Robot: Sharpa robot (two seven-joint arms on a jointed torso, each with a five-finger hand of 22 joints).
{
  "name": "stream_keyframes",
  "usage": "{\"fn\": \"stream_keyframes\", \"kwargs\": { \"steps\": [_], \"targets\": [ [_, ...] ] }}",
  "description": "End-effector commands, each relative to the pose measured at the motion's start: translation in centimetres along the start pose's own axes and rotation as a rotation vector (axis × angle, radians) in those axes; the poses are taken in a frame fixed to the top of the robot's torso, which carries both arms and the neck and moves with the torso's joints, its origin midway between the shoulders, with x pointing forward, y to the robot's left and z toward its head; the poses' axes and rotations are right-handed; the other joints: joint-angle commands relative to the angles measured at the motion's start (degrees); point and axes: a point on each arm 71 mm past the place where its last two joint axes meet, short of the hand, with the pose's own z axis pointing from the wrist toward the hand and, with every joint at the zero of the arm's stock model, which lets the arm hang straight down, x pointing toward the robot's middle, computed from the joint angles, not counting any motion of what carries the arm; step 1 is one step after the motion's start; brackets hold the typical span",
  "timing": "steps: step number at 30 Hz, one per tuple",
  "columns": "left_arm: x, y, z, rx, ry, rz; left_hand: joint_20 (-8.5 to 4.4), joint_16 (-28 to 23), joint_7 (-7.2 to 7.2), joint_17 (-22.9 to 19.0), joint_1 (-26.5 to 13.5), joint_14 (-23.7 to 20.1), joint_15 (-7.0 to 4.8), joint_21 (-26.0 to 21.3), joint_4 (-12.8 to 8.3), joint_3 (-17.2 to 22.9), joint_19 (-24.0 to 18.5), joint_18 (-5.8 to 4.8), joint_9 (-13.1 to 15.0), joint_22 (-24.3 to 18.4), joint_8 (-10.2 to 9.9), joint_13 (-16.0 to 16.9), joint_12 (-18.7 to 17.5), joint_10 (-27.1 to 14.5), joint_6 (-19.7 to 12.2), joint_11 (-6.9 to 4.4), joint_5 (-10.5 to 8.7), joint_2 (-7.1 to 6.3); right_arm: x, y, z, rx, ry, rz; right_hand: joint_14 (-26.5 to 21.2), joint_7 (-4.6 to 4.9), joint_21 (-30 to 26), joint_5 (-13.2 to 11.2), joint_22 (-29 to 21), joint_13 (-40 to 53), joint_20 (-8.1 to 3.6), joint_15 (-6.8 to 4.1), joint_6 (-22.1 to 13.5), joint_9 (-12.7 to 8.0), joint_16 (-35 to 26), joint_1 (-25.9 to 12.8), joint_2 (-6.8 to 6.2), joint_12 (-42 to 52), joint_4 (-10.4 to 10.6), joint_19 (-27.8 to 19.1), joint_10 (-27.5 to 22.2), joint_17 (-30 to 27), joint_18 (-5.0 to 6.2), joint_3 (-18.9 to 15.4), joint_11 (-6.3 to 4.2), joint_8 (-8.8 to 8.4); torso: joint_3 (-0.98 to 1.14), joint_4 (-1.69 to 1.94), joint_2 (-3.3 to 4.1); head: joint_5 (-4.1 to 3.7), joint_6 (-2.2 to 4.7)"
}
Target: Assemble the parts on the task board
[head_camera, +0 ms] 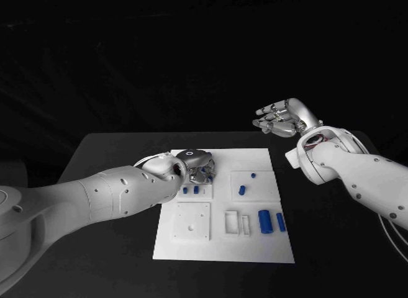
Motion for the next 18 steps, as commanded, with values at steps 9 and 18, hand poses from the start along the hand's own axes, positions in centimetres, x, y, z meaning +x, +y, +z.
{"fn": "stream_keyframes", "kwargs": {
  "steps": [9, 18],
  "targets": [
    [0.3, 0.5, -0.6, -0.006, -0.014, -0.017, -0.35, -0.2, -0.08, 0.3, 0.5, 1.4, -0.20, 2.1, -3.1, 1.5, 0.2, 0.05, 0.0, 1.4, -0.2, 0.1, 0.1, 1.3, 1.1, -0.25, 0.32, 0.69, 0.0, 0.1, 0.0, -0.009, -0.003, 0.002, 0.3, 0.20, 0.4, 0.2, -0.2, -0.1, 0.04, -0.12, -0.3, 0.0, -0.4, 0.4, 0.00, -0.2, -0.2, 0.2, -0.5, -0.1, 0.14, -0.1, -0.04, -0.10, -0.03, -0.01, 0.00, 0.03, 0.33],
    [-1.0, 0.7, -1.3, -0.001, -0.056, -0.068, -0.36, -0.4, -0.10, 0.4, 0.2, 1.6, -0.22, 2.5, -3.4, 1.6, 0.2, 0.07, 0.0, 1.4, -0.1, 0.2, 0.1, 1.4, 1.2, -0.30, 0.40, 0.80, -0.1, 0.0, 0.0, -0.008, -0.005, 0.000, 0.3, 0.20, 0.4, 0.2, -0.2, -0.1, 0.04, -0.12, -0.3, 0.0, -0.4, 0.4, 0.00, -0.2, -0.2, 0.2, -0.5, -0.1, 0.14, -0.1, -0.04, -0.10, -0.03, 0.07, -0.03, 0.14, 0.59]
  ]
}}
